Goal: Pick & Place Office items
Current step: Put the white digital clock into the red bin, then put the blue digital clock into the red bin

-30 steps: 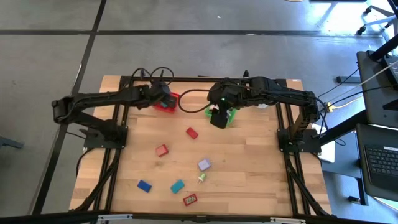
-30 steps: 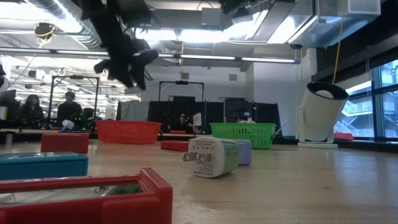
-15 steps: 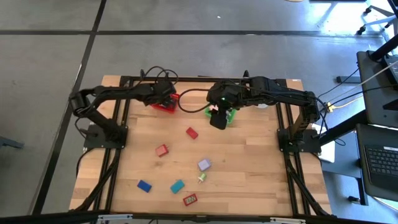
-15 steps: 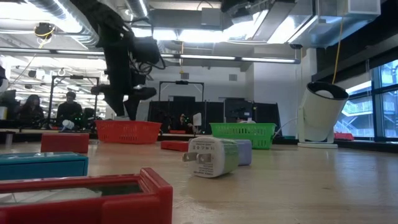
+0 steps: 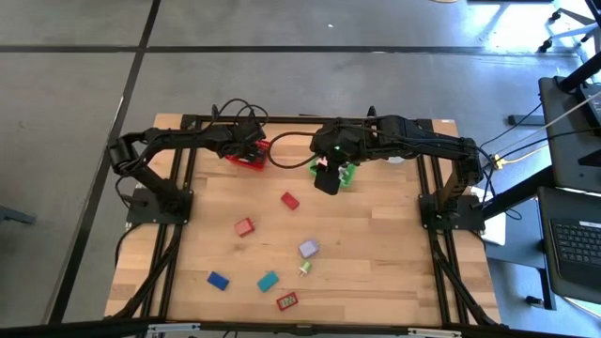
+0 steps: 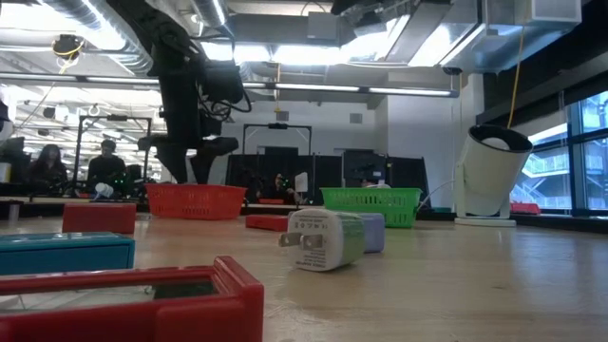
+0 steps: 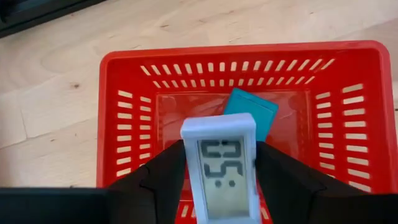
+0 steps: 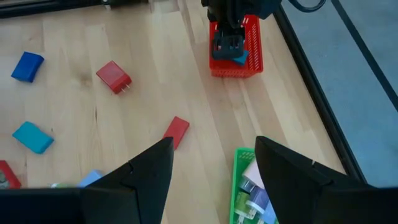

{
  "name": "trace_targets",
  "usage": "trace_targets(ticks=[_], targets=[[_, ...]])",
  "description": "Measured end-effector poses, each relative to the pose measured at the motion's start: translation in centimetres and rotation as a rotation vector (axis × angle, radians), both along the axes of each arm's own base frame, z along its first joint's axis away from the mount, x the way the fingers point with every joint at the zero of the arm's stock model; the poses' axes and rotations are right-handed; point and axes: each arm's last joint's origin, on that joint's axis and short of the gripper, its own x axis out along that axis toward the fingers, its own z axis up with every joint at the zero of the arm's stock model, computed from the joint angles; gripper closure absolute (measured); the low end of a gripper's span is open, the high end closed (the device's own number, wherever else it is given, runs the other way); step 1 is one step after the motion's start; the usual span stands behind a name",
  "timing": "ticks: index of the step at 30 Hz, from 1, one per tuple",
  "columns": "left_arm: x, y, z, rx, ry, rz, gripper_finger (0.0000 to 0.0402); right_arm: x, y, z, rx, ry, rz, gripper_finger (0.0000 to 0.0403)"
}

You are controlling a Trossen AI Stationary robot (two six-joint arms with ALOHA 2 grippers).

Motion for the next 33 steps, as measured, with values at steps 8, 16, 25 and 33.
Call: trace_targets(ticks=[8,16,25,33], targets=[[-0.1,-0.1,0.8,-0.013,-0.019,-0.035,0.0183,0.0,0.0,0.0,0.000,0.000,0.000,0.0175],[-0.2,-1.6,6.3,-0.084,-0.205,-0.141,0.0190,0.0,0.0,0.0,0.000,0.000,0.000,0.0175],[0.6,-10.5,10.4,-0.230,-0.467,-0.443,0.0198,0.0,0.0,0.0,0.000,0.000,0.000,0.0175],[0.5,-18.6,10.7,-0.284,-0.477,-0.542,0.0187,0.0,0.0,0.0,0.000,0.000,0.000,0.0175]])
